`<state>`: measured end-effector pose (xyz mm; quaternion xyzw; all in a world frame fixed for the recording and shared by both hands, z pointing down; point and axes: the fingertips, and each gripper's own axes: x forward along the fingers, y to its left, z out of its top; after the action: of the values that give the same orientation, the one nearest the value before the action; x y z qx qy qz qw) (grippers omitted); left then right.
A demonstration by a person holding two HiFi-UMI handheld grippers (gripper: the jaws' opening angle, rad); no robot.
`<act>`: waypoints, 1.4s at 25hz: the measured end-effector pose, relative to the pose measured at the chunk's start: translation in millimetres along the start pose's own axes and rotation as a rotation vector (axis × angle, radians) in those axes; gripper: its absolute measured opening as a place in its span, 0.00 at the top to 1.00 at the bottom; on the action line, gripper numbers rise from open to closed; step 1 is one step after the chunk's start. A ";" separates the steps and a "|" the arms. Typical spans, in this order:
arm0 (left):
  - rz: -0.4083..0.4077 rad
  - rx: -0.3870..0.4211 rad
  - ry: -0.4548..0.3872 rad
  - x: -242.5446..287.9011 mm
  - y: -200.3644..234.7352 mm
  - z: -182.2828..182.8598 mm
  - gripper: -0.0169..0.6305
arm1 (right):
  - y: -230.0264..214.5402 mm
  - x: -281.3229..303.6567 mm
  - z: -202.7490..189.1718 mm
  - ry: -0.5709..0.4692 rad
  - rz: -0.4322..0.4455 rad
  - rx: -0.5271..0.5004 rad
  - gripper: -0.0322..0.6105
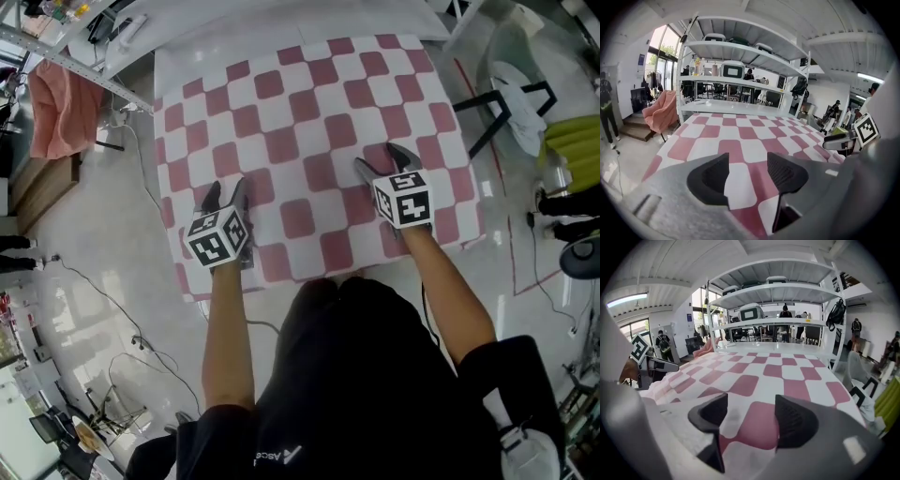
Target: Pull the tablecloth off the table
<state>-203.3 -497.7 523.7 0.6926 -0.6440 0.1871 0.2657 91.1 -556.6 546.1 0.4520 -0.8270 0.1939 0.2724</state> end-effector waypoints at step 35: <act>0.015 0.130 0.297 48.9 -0.2 -42.0 0.85 | 5.6 46.6 -21.5 0.189 -0.009 -0.005 0.94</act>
<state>-194.8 -510.9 586.2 0.6683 -0.5891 0.3307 0.3113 71.6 -571.4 591.6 0.4346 -0.7962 0.2322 0.3511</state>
